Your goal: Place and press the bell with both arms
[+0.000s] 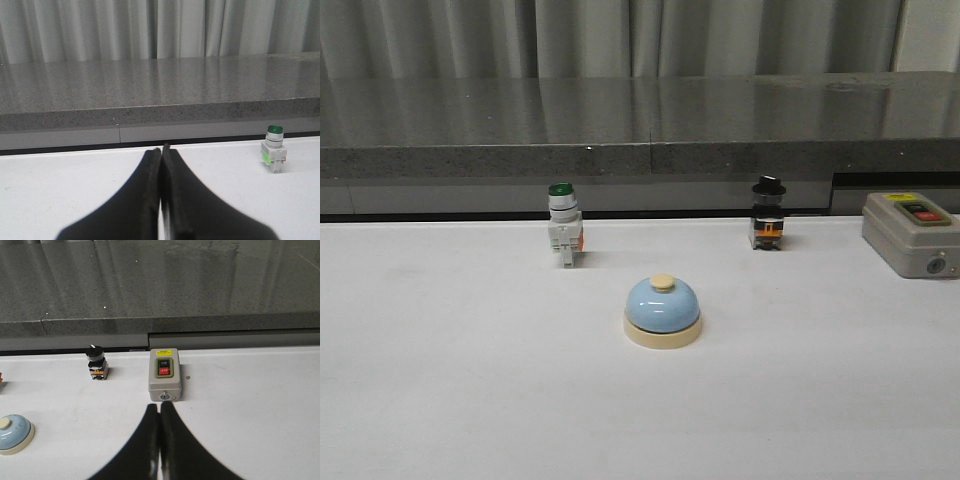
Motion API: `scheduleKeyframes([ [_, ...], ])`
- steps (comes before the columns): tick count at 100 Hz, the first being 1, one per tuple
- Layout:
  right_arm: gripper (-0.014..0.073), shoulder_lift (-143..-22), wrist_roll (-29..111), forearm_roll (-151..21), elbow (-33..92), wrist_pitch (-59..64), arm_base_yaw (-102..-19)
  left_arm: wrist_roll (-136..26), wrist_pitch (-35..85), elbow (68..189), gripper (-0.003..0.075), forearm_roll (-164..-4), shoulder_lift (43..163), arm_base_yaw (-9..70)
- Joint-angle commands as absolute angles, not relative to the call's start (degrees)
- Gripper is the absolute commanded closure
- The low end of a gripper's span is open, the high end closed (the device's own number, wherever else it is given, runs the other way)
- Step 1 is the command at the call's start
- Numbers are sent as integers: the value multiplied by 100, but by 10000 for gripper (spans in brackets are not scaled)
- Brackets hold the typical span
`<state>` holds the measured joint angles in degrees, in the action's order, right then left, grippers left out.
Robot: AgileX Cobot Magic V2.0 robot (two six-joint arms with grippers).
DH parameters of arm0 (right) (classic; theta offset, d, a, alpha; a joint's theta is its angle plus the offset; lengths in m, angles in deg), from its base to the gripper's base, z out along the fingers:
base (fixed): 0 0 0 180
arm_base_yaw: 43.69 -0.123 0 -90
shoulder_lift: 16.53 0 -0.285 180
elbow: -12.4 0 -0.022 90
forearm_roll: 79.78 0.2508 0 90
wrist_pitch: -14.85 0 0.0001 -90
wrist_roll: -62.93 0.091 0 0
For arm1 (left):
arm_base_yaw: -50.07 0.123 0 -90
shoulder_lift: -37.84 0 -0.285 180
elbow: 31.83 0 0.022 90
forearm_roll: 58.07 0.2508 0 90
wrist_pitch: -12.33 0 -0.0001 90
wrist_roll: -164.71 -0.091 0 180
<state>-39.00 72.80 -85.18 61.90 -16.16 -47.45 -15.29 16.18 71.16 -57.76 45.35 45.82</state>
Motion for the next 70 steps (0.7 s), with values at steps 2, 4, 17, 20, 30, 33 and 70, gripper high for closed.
scheduleKeyframes([
  [2, 658, -3960, 7236, -8592, 6052, -1172, -4700, -1466, 1132, 6792, 741, -5774, 4350, 4590],
  [4, 658, -3960, 7236, -8592, 6052, -1159, -4700, -1466, 1132, 6792, 741, -5774, 4350, 4590],
  [17, 658, -3947, 7236, -8592, 6064, -971, -4700, -1466, 1132, 6792, 741, -5774, 4350, 4590],
  [20, 658, -3930, 7236, -8592, 6090, -859, -4700, -1466, 1132, 6792, 741, -5774, 4350, 4590],
  [30, 658, -3797, 7236, -8592, 6349, -365, -4700, -1466, 1132, 6792, 741, -5774, 4350, 4590],
  [33, 658, -3714, 7236, -8592, 6509, -208, -4700, -1466, 1132, 6792, 741, -5774, 4350, 4590],
  [70, 658, -2424, 7236, -7978, 8440, 957, -4700, -1466, 1132, 6792, 741, -5774, 4350, 4590],
])
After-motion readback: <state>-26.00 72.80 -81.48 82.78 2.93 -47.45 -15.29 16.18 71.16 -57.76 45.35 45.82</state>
